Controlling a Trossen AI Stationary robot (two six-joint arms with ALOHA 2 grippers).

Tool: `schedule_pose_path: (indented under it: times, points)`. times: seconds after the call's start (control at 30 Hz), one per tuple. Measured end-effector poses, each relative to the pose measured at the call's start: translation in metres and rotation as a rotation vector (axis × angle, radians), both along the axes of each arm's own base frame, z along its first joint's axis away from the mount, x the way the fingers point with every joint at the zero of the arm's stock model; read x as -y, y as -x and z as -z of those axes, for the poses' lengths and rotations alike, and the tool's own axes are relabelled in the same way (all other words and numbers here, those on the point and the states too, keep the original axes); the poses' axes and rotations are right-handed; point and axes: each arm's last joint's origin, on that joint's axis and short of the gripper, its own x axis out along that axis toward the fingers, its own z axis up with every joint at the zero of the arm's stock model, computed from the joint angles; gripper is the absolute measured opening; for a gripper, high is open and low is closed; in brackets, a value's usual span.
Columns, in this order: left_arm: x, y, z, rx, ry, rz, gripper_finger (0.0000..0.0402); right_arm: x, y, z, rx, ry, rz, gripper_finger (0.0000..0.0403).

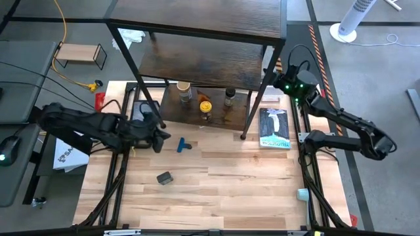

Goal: Shelf spices
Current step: Adjust the shelf

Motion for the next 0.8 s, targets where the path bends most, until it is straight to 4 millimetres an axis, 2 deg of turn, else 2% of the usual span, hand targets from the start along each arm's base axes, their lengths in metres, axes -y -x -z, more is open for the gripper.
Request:
schedule_pose_path:
  times: [0.1, 0.2, 0.37, 0.43, 0.57, 0.8]
  points:
    - [0.002, -0.007, 0.0, 0.02, -0.001, 0.026, 0.0, 0.006, 0.007, -0.002, -0.011, 0.033, -0.018, 0.0]
    - [0.002, -0.004, -0.013, 0.038, 0.003, 0.039, 0.0, 0.006, 0.015, -0.006, -0.009, 0.059, -0.068, 0.0]
    - [0.0, 0.02, -0.051, 0.145, -0.028, -0.034, 0.0, -0.003, 0.025, -0.011, -0.034, 0.077, -0.103, 0.0]
    - [0.001, 0.032, -0.059, 0.179, -0.024, -0.073, 0.0, -0.008, 0.028, -0.011, -0.058, 0.073, -0.107, 0.0]
    - [0.001, 0.052, -0.055, 0.18, 0.021, -0.209, 0.0, -0.016, 0.035, -0.009, -0.114, 0.049, -0.113, 0.0]
    - [-0.008, 0.075, -0.038, 0.168, 0.1, -0.579, 0.0, -0.024, 0.041, -0.009, -0.138, 0.037, -0.111, 0.0]
